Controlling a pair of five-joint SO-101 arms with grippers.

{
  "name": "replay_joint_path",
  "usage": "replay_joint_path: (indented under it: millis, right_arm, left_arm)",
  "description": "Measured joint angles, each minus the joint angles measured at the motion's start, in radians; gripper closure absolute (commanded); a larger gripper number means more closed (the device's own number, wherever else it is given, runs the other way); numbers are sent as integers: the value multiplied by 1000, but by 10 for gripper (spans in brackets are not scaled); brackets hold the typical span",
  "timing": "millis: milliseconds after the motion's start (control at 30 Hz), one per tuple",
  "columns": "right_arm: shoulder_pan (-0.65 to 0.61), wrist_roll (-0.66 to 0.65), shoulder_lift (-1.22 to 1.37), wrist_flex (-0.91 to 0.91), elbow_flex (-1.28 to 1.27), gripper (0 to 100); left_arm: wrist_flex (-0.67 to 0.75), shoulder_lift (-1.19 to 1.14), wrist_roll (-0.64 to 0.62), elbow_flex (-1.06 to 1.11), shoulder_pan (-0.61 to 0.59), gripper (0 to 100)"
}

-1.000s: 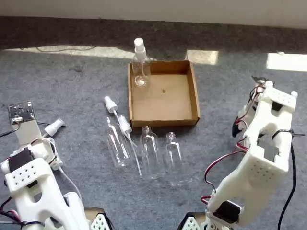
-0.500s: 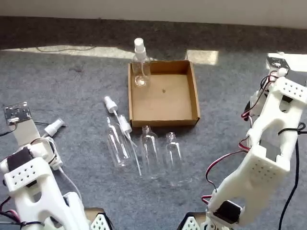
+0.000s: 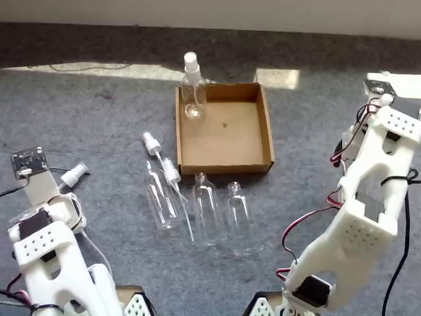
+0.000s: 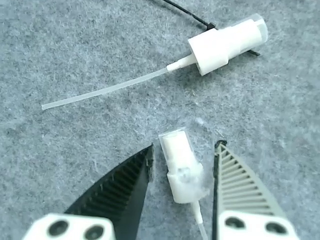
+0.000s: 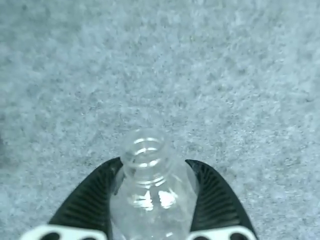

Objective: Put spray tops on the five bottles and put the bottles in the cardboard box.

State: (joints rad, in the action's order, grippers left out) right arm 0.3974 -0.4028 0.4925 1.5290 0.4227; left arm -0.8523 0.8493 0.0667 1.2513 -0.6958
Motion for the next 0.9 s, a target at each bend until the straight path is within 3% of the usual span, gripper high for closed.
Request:
replay_joint_path:
  millis: [267, 567, 767, 900]
  right_arm:
    - [-6, 0, 0, 0, 0, 994]
    - [-8, 0, 0, 0, 0, 994]
    - [-8, 0, 0, 0, 0, 994]
    - [-9, 0, 0, 0, 0, 994]
  left_arm:
    - [28, -17, 0, 9, 0, 807]
    - [64, -339, -3, -87, 0, 814]
    - [63, -470, -3, -170, 6, 954]
    - [63, -477, -6, -178, 12, 996]
